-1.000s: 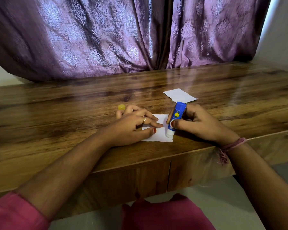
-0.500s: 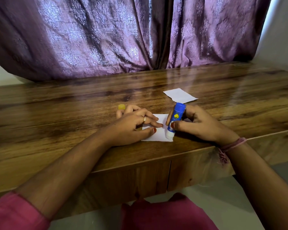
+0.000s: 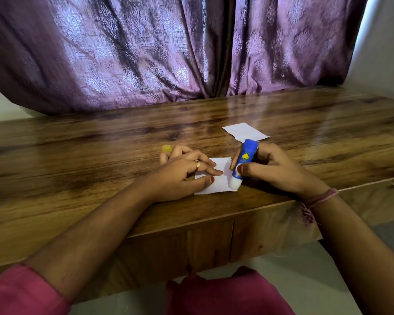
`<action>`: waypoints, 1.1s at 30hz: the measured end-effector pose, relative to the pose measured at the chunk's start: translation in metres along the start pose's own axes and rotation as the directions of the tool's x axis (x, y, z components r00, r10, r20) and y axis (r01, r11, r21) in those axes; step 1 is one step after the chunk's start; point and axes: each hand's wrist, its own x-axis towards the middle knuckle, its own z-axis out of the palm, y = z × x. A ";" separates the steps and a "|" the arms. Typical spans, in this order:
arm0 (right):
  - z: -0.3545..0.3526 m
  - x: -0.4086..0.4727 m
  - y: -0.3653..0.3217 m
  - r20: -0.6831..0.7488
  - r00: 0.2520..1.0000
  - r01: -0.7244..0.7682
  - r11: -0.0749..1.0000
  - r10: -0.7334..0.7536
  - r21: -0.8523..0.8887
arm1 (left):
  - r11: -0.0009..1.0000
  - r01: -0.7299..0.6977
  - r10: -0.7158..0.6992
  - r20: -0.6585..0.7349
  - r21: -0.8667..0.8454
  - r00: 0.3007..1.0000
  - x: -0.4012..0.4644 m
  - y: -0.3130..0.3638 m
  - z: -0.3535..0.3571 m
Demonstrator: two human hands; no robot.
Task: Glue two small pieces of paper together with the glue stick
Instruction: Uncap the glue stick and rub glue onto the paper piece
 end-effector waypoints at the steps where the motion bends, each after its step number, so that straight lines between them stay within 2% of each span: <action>1: -0.001 0.000 0.000 -0.066 0.998 -0.005 0.994 0.012 0.105 | 1.000 -0.001 0.001 -0.011 -0.001 1.000 0.000 0.001 0.000; 3: -0.004 0.000 0.004 -0.273 0.958 -0.009 0.961 0.087 0.276 | 1.000 0.001 -0.001 -0.014 -0.005 1.000 -0.001 0.002 0.000; 5: -0.007 0.000 0.005 -0.388 0.903 -0.024 0.923 0.185 0.384 | 1.000 0.009 -0.009 -0.008 -0.005 1.000 -0.001 0.002 -0.001; 7: -0.008 -0.003 0.005 -0.392 0.886 -0.050 0.892 0.247 0.450 | 1.000 0.018 -0.018 -0.007 0.011 1.000 -0.001 0.003 -0.001; 10: -0.009 -0.007 0.010 -0.390 0.873 -0.100 0.891 0.292 0.443 | 0.998 0.034 -0.033 -0.019 0.047 0.999 -0.002 0.005 -0.002; 13: -0.009 -0.007 0.009 -0.405 0.862 -0.105 0.888 0.306 0.448 | 0.998 0.044 -0.039 -0.105 0.047 0.994 -0.004 0.008 -0.004; 16: -0.008 -0.004 0.009 -0.403 0.864 -0.112 0.895 0.302 0.432 | 1.000 0.012 -0.016 -0.196 -0.021 0.981 -0.006 0.009 -0.006; 20: -0.005 -0.006 0.006 -0.441 0.855 -0.136 0.939 0.272 0.316 | 0.996 -0.091 0.091 -0.078 0.001 0.993 -0.008 0.007 -0.004; 23: -0.002 -0.008 0.008 -0.479 0.851 -0.139 0.973 0.212 0.185 | 0.996 -0.086 0.086 -0.001 0.028 0.996 -0.008 0.006 -0.003; 33: -0.003 -0.005 0.015 -0.483 0.855 -0.191 0.981 0.189 0.044 | 0.999 -0.046 0.045 0.033 0.007 0.998 -0.007 0.007 -0.004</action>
